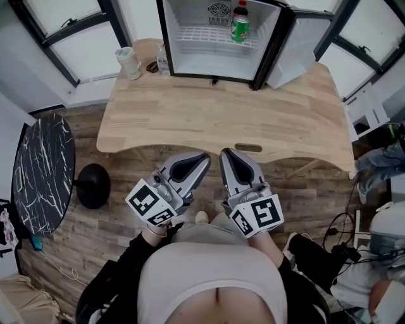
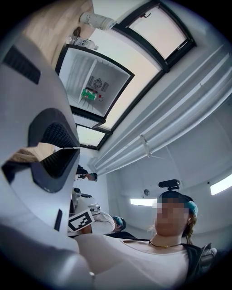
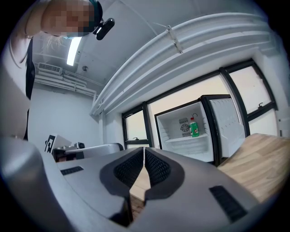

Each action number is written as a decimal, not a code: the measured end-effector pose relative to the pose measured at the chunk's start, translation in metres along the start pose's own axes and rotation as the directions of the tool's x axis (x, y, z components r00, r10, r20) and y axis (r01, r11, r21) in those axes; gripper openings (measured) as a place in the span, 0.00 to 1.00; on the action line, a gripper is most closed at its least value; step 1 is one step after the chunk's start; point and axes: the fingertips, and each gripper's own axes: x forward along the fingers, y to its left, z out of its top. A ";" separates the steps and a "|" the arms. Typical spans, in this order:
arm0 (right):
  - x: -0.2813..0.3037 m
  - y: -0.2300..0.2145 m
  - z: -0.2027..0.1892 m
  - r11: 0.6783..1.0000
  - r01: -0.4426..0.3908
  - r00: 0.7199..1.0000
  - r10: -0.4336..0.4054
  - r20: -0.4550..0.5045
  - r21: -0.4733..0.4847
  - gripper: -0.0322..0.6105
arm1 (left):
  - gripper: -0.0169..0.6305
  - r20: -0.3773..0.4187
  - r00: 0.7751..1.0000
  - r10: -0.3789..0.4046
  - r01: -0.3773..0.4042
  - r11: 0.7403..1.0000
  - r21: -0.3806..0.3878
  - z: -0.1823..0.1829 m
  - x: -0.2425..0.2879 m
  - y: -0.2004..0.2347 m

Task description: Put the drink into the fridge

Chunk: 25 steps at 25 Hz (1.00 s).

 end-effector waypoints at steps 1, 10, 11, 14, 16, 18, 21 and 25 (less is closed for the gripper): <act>-0.002 0.000 0.000 1.000 0.000 1.000 0.000 0.001 0.003 0.11 | 0.05 -0.003 1.000 -0.004 0.004 1.000 -0.001 -0.001 0.000 -0.003; -0.014 0.009 0.005 1.000 -0.018 1.000 0.018 0.012 -0.018 0.11 | 0.05 0.001 1.000 0.012 -0.012 1.000 0.026 0.004 -0.006 -0.015; -0.017 0.010 0.006 1.000 -0.018 1.000 0.019 0.012 -0.016 0.11 | 0.05 0.000 1.000 0.013 -0.013 1.000 0.026 0.004 -0.006 -0.019; -0.029 0.011 0.007 1.000 -0.018 1.000 0.018 0.015 -0.015 0.11 | 0.05 -0.001 1.000 0.014 -0.014 1.000 0.028 0.002 -0.007 -0.031; -0.040 0.012 0.008 1.000 -0.015 1.000 0.016 0.016 -0.015 0.11 | 0.05 0.000 1.000 0.013 -0.013 0.999 0.029 0.000 -0.007 -0.041; -0.051 0.013 0.008 1.000 -0.012 1.000 0.012 0.015 -0.015 0.11 | 0.05 0.000 1.000 0.016 -0.016 1.000 0.027 -0.003 -0.009 -0.051; -0.069 0.018 0.007 1.000 -0.012 1.000 0.012 0.011 -0.017 0.11 | 0.05 0.003 1.000 0.027 -0.027 0.999 0.025 -0.006 -0.014 -0.066; -0.096 0.023 0.008 1.000 -0.002 1.000 0.002 0.007 -0.015 0.11 | 0.05 0.001 0.999 0.032 -0.032 0.999 0.018 -0.013 -0.020 -0.091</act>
